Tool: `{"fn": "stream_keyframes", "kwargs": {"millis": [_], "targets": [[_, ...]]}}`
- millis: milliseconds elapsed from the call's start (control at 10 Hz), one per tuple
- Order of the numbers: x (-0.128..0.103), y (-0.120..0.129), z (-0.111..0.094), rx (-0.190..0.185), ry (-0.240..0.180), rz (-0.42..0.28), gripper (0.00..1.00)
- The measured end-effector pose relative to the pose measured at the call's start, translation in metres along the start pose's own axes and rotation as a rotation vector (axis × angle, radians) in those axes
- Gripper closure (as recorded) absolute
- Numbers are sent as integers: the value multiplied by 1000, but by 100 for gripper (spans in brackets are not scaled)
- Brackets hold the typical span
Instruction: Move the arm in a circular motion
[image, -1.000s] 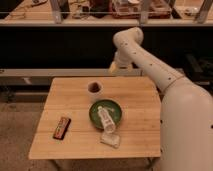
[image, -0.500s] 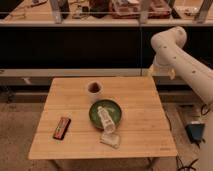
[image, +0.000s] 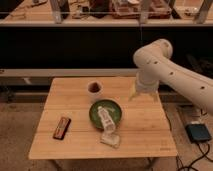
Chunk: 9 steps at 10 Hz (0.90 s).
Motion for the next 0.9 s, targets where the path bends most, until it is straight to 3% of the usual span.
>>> {"fn": "stream_keyframes", "kwargs": {"millis": [200,300,500,600,700,800,900], "targets": [[-26,-82,-7,132,-42,-131,30],[-34,-144,-14,244,-57,-239,30],[-23,-226,-25,410,-39,-380,30],[-2,-267,-28,497,-2,-450,30],[28,-296,-24,556,45,-497,30],[71,-310,-10,578,108,-525,30],[114,-304,7,559,164,-533,30]]}}
